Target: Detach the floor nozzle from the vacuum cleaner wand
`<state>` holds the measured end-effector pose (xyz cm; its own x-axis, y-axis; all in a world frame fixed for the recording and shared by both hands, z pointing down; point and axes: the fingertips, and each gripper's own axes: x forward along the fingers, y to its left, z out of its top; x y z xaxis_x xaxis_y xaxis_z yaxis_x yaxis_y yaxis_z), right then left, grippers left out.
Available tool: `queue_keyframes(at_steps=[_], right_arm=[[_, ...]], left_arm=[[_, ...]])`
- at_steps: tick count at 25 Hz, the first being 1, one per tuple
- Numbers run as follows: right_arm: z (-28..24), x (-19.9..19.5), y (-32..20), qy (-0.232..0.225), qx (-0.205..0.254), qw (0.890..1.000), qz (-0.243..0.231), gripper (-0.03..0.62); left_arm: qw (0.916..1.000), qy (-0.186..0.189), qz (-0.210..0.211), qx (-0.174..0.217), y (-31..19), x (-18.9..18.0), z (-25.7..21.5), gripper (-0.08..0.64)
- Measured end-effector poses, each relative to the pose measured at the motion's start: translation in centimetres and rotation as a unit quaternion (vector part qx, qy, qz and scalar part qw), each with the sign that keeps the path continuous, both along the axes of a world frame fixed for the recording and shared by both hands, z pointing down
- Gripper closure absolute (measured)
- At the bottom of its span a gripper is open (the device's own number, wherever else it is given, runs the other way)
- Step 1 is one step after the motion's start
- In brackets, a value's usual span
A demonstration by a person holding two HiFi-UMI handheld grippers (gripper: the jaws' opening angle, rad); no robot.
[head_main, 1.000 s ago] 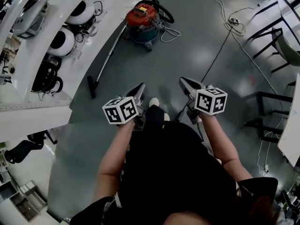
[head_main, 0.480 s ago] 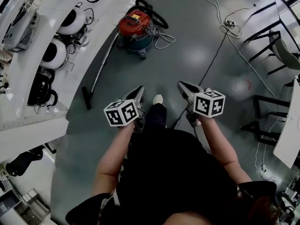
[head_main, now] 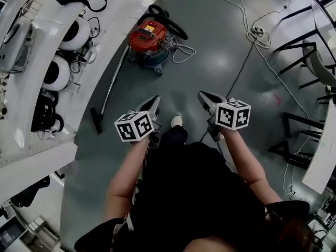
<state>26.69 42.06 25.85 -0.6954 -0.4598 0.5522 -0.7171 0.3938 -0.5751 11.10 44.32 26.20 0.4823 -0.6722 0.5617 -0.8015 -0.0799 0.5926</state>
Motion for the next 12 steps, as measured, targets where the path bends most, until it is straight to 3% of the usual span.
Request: queue_keyframes(at_steps=[12], right_arm=[[0.9,-1.8,-6.5,0.020,-0.006,1.000,-0.017,0.597]], left_arm=[[0.9996,0.000,-0.026,-0.011,-6.7,-2.4,1.4,0.549]])
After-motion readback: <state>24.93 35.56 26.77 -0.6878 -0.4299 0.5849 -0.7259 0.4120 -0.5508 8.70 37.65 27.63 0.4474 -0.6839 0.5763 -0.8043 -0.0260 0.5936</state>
